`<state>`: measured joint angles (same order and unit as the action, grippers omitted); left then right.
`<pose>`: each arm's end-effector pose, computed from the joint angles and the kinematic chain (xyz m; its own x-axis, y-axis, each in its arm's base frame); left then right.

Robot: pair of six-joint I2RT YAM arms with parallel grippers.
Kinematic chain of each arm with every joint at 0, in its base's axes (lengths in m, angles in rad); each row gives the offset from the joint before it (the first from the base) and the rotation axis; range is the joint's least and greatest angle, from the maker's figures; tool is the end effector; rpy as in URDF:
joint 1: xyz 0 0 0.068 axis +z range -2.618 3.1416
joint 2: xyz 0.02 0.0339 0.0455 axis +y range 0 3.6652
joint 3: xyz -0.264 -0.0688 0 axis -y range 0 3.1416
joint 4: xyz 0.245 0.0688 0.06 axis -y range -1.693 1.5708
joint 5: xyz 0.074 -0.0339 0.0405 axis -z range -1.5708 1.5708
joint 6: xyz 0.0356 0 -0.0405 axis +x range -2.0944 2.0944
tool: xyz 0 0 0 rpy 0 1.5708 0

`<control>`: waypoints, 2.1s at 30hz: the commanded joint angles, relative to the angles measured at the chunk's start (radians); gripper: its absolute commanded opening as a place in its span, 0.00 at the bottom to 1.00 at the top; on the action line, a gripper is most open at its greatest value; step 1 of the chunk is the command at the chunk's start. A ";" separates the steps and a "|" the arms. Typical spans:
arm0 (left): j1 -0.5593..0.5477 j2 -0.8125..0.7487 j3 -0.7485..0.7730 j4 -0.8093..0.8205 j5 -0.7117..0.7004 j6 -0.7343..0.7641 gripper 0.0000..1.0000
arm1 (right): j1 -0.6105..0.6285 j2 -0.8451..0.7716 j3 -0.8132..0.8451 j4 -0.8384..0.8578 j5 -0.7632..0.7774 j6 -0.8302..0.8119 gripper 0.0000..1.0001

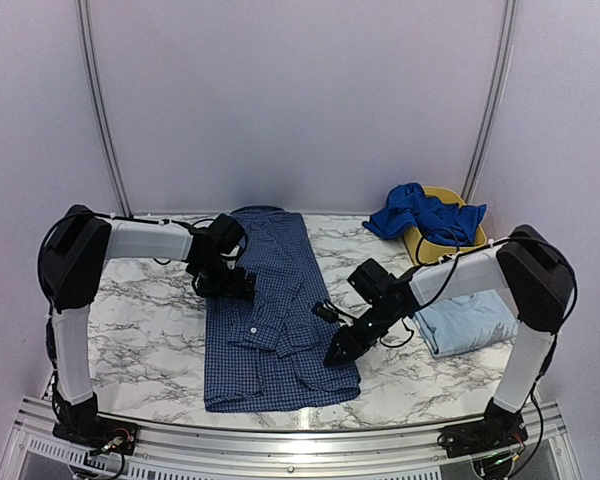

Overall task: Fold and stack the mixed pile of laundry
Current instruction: Rotate the rectangle-folded shirt at the center of the board, then fold the rectangle-folded shirt at the center of the board.

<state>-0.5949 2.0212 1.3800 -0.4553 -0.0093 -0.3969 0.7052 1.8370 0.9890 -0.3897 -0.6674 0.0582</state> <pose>0.3457 -0.2335 0.1552 -0.8948 0.1387 -0.4244 0.2288 0.9587 -0.1689 0.2369 0.2306 0.1278 -0.7570 -0.5844 -0.2924 -0.6202 0.5018 0.6030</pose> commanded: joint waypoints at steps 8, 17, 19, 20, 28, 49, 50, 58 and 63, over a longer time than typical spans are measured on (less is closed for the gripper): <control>0.040 0.088 0.274 -0.011 -0.066 0.125 0.99 | 0.008 0.018 0.261 -0.042 0.113 0.161 0.33; 0.030 -0.533 -0.071 0.100 -0.262 -0.025 0.99 | 0.009 -0.446 0.167 0.093 0.429 0.204 0.97; 0.044 -0.647 -0.155 0.062 -0.301 -0.162 0.99 | -0.009 -0.526 0.107 0.125 0.528 0.287 0.99; 0.060 -0.697 -0.201 0.059 -0.237 -0.162 0.98 | -0.027 -0.552 0.083 0.132 0.514 0.298 0.99; -0.002 -1.067 -0.733 0.064 0.071 -0.464 0.99 | -0.042 -0.611 -0.152 0.040 0.235 0.457 0.77; -0.186 -1.064 -1.120 0.390 0.203 -0.695 0.68 | 0.007 -0.414 -0.467 0.410 0.101 0.680 0.55; -0.201 -1.025 -1.120 0.423 0.202 -0.699 0.67 | 0.009 -0.405 -0.471 0.423 0.098 0.684 0.53; -0.250 -0.849 -1.087 0.585 0.214 -0.705 0.49 | 0.042 -0.327 -0.495 0.530 0.068 0.728 0.39; -0.295 -0.839 -1.082 0.608 0.199 -0.727 0.38 | 0.059 -0.294 -0.474 0.559 0.066 0.739 0.27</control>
<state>-0.8597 1.1633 0.2966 0.1299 0.1997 -1.1038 0.7448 1.5166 0.4992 0.1318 -0.5972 0.7780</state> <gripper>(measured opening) 0.419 0.318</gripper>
